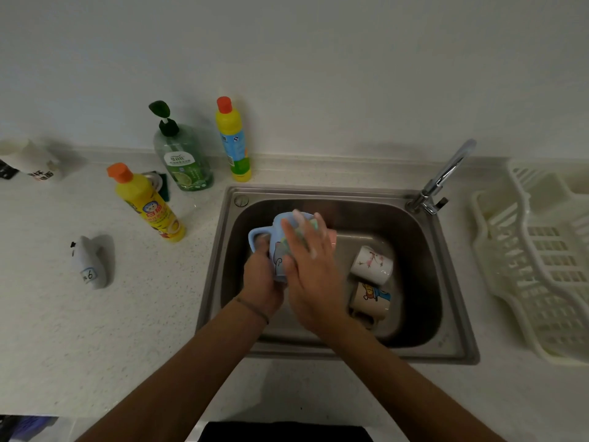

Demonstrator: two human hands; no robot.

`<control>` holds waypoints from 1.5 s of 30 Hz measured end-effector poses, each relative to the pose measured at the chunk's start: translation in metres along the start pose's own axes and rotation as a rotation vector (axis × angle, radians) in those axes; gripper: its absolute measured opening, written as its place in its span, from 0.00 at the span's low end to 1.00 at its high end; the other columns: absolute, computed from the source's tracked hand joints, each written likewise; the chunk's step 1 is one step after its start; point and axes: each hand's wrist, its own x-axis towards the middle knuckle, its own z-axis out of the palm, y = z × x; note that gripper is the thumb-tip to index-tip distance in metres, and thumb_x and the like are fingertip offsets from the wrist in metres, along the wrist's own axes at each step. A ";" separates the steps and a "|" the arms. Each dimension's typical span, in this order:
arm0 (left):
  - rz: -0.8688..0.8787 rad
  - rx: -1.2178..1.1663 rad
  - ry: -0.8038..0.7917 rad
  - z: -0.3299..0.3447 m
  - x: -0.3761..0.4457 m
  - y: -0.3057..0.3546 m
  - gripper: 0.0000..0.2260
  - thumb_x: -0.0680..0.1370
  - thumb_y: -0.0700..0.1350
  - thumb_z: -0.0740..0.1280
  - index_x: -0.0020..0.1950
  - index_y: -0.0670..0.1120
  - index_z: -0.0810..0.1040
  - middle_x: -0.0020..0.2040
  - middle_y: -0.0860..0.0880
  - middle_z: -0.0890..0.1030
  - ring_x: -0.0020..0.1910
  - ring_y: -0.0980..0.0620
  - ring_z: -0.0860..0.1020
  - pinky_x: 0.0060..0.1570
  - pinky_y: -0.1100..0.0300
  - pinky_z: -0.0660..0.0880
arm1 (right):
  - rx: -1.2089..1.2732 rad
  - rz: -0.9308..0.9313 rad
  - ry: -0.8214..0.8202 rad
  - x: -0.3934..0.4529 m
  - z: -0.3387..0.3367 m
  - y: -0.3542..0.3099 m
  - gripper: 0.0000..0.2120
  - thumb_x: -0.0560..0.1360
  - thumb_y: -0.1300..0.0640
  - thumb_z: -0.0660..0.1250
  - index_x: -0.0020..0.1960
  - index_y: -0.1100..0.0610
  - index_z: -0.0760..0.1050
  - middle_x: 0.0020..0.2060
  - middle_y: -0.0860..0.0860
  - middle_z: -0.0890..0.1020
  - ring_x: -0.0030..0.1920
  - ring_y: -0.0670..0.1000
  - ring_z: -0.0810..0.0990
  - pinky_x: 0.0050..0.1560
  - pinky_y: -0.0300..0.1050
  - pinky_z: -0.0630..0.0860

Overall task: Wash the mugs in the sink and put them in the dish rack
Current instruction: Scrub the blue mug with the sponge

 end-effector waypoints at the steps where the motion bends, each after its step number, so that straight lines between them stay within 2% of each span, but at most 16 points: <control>1: 0.014 0.029 -0.004 0.000 -0.002 0.001 0.21 0.87 0.55 0.54 0.63 0.43 0.79 0.50 0.43 0.86 0.44 0.49 0.86 0.38 0.58 0.83 | -0.037 -0.050 0.013 -0.005 0.004 0.002 0.25 0.85 0.55 0.57 0.81 0.47 0.56 0.81 0.47 0.54 0.82 0.52 0.44 0.79 0.46 0.46; 4: 0.004 0.106 -0.032 -0.005 -0.003 -0.005 0.21 0.87 0.56 0.53 0.62 0.43 0.79 0.43 0.46 0.87 0.40 0.50 0.86 0.37 0.57 0.83 | 0.193 0.119 0.007 0.007 -0.005 0.009 0.25 0.85 0.54 0.56 0.80 0.43 0.56 0.80 0.44 0.54 0.80 0.49 0.54 0.78 0.50 0.60; 9: -0.082 0.174 -0.161 0.002 -0.021 0.005 0.28 0.83 0.66 0.50 0.70 0.49 0.75 0.53 0.44 0.87 0.49 0.45 0.86 0.46 0.48 0.84 | 0.400 0.232 -0.040 0.021 -0.033 0.015 0.24 0.85 0.47 0.56 0.79 0.38 0.54 0.77 0.43 0.58 0.71 0.47 0.69 0.64 0.48 0.77; 11: -0.062 0.217 -0.230 -0.001 -0.022 0.009 0.23 0.81 0.65 0.60 0.71 0.55 0.75 0.53 0.55 0.87 0.55 0.52 0.84 0.47 0.57 0.83 | 0.476 0.233 -0.071 0.023 -0.043 0.018 0.24 0.85 0.46 0.56 0.78 0.36 0.56 0.77 0.43 0.60 0.71 0.47 0.68 0.65 0.47 0.76; 13: -0.178 0.086 -0.309 -0.003 -0.021 0.016 0.27 0.77 0.51 0.75 0.72 0.65 0.67 0.54 0.76 0.79 0.62 0.73 0.74 0.57 0.73 0.75 | 0.509 0.195 -0.099 0.024 -0.050 0.018 0.23 0.84 0.46 0.56 0.77 0.33 0.57 0.76 0.40 0.61 0.72 0.45 0.66 0.69 0.50 0.73; 15: -0.173 -0.002 -0.324 0.002 -0.019 0.014 0.12 0.87 0.51 0.59 0.70 0.61 0.73 0.50 0.67 0.85 0.52 0.67 0.82 0.47 0.69 0.80 | 0.530 0.178 -0.118 0.023 -0.051 0.017 0.23 0.84 0.47 0.56 0.77 0.34 0.57 0.76 0.39 0.60 0.73 0.42 0.66 0.70 0.51 0.73; 16: -0.083 0.107 -0.255 0.004 -0.018 0.012 0.20 0.86 0.59 0.52 0.71 0.54 0.75 0.49 0.55 0.87 0.47 0.56 0.86 0.41 0.60 0.83 | 0.517 0.179 -0.109 0.022 -0.049 0.016 0.23 0.84 0.46 0.55 0.78 0.36 0.56 0.77 0.39 0.60 0.73 0.42 0.65 0.71 0.51 0.72; 18: -0.104 0.106 -0.270 0.010 -0.019 0.012 0.32 0.81 0.68 0.49 0.75 0.48 0.70 0.57 0.44 0.84 0.51 0.46 0.84 0.46 0.47 0.81 | 0.415 0.173 -0.076 0.018 -0.047 0.014 0.25 0.84 0.44 0.52 0.80 0.39 0.54 0.79 0.41 0.57 0.76 0.43 0.62 0.74 0.50 0.68; 22: -0.056 0.245 -0.252 0.008 -0.026 0.017 0.33 0.73 0.70 0.51 0.70 0.53 0.74 0.65 0.43 0.82 0.59 0.44 0.83 0.51 0.47 0.80 | 0.049 0.027 -0.106 0.001 -0.033 0.007 0.25 0.84 0.44 0.46 0.81 0.42 0.49 0.81 0.46 0.51 0.81 0.50 0.46 0.78 0.53 0.54; 26: -0.078 0.279 -0.261 0.007 -0.022 0.012 0.29 0.80 0.67 0.46 0.68 0.53 0.74 0.62 0.45 0.83 0.55 0.47 0.84 0.48 0.50 0.80 | 0.058 0.023 -0.174 0.011 -0.034 0.016 0.29 0.81 0.39 0.41 0.81 0.44 0.51 0.81 0.46 0.52 0.81 0.50 0.45 0.78 0.52 0.51; 28: -0.124 0.303 -0.211 0.015 -0.026 0.008 0.34 0.77 0.68 0.49 0.75 0.50 0.69 0.69 0.41 0.77 0.61 0.43 0.80 0.53 0.46 0.79 | 0.090 0.109 -0.187 0.026 -0.039 0.025 0.32 0.79 0.37 0.39 0.81 0.44 0.51 0.81 0.45 0.52 0.81 0.49 0.45 0.78 0.52 0.54; 31: -0.116 0.297 -0.180 0.020 -0.029 0.008 0.39 0.74 0.68 0.52 0.78 0.45 0.66 0.71 0.38 0.75 0.69 0.37 0.75 0.67 0.39 0.72 | -0.005 0.125 -0.195 0.027 -0.032 0.027 0.27 0.82 0.42 0.43 0.81 0.43 0.48 0.82 0.44 0.49 0.81 0.49 0.43 0.79 0.56 0.56; 36: -0.011 0.361 -0.177 0.012 -0.027 0.015 0.34 0.74 0.70 0.54 0.75 0.54 0.70 0.69 0.43 0.79 0.65 0.43 0.80 0.60 0.44 0.78 | -0.081 -0.178 0.000 -0.002 -0.020 0.009 0.26 0.82 0.49 0.53 0.79 0.50 0.54 0.78 0.48 0.51 0.77 0.50 0.40 0.75 0.62 0.50; 40: -0.096 0.374 -0.140 0.027 -0.032 0.010 0.31 0.82 0.63 0.50 0.78 0.45 0.66 0.72 0.38 0.73 0.68 0.37 0.75 0.70 0.39 0.70 | 0.036 0.145 -0.151 0.024 -0.032 0.019 0.29 0.83 0.42 0.54 0.80 0.37 0.45 0.81 0.51 0.50 0.80 0.53 0.52 0.77 0.61 0.61; 43: -0.075 0.374 -0.192 0.026 -0.029 0.009 0.30 0.84 0.62 0.46 0.78 0.46 0.66 0.70 0.41 0.75 0.59 0.44 0.80 0.61 0.45 0.77 | 0.055 0.147 -0.220 0.023 -0.032 0.018 0.35 0.74 0.33 0.45 0.79 0.35 0.41 0.82 0.50 0.47 0.80 0.53 0.51 0.78 0.56 0.58; 45: -0.033 0.399 -0.185 0.022 -0.029 0.013 0.34 0.78 0.68 0.50 0.78 0.51 0.68 0.69 0.43 0.78 0.60 0.46 0.81 0.52 0.51 0.81 | 0.009 -0.001 -0.243 0.008 -0.025 0.017 0.36 0.75 0.36 0.50 0.75 0.30 0.31 0.81 0.48 0.45 0.79 0.53 0.44 0.78 0.61 0.54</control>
